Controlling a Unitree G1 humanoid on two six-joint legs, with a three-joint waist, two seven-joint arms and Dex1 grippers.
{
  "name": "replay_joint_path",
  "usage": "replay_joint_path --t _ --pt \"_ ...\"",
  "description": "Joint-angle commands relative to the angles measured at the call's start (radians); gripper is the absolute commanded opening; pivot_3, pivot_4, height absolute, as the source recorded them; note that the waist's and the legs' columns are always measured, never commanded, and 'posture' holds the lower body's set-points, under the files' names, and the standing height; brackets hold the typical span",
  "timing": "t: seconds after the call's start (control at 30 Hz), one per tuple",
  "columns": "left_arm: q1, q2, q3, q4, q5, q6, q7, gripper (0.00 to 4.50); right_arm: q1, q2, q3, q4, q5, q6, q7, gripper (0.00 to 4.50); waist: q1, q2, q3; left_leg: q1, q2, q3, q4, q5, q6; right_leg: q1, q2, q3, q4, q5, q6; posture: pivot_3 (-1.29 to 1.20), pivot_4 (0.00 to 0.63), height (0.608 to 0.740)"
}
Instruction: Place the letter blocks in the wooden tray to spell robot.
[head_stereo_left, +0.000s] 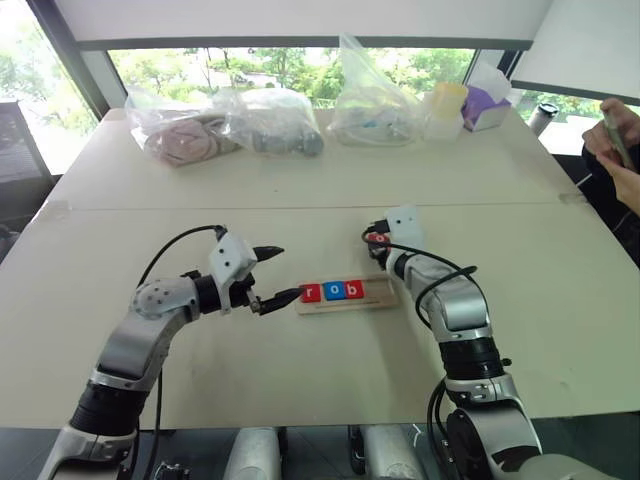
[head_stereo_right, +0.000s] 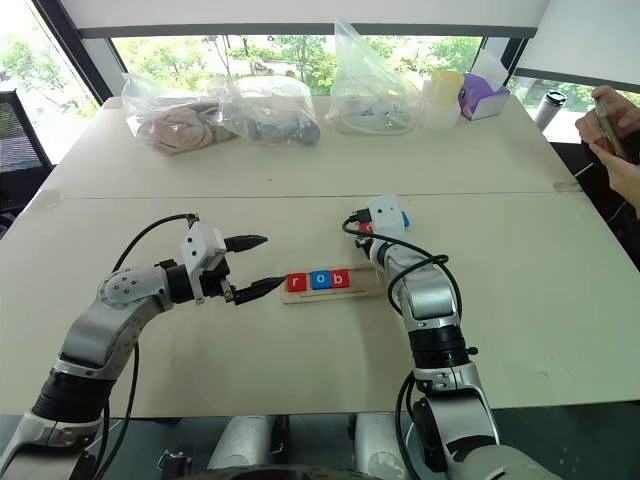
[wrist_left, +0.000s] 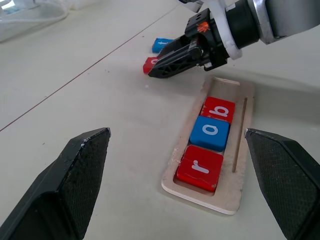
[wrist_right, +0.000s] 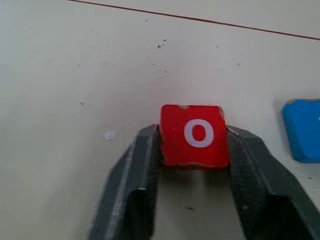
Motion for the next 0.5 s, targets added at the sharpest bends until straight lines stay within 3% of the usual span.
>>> replay_joint_path --t 0.03,0.17,0.33,0.5 --pt "-0.004 -0.003 0.002 -0.029 -0.001 -0.014 0.002 4.5 -0.013 0.007 -0.023 0.008 0.008 0.016 -0.021 1.17 0.0 0.0 0.0 0.0 0.0 0.0 0.0 0.0 0.0 0.0 0.0 0.0 0.0 0.0 0.0 0.0 0.15 0.74" --pt "-0.003 -0.003 0.0 -0.029 0.0 -0.015 -0.001 4.5 -0.013 0.0 -0.023 -0.032 0.016 0.046 -0.015 1.17 0.0 0.0 0.0 0.0 0.0 0.0 0.0 0.0 0.0 0.0 0.0 0.0 0.0 0.0 0.0 0.0 0.15 0.74" --pt "-0.005 -0.004 -0.002 -0.023 -0.001 -0.016 -0.01 4.5 0.078 -0.127 -0.069 -0.4 0.071 0.302 0.059 1.17 0.008 0.0 0.0 -0.005 0.0 -0.001 0.0 0.0 0.0 -0.004 0.0 0.0 0.0 0.0 0.0 0.0 0.15 0.74" --pt "-0.004 -0.003 -0.006 -0.008 0.001 -0.027 -0.03 4.5 0.286 -0.222 -0.149 -0.739 0.129 0.528 0.108 1.17 0.007 0.0 0.0 -0.014 0.0 -0.001 0.001 0.0 0.0 -0.011 0.0 -0.001 -0.001 -0.001 0.001 0.0 0.15 0.74"
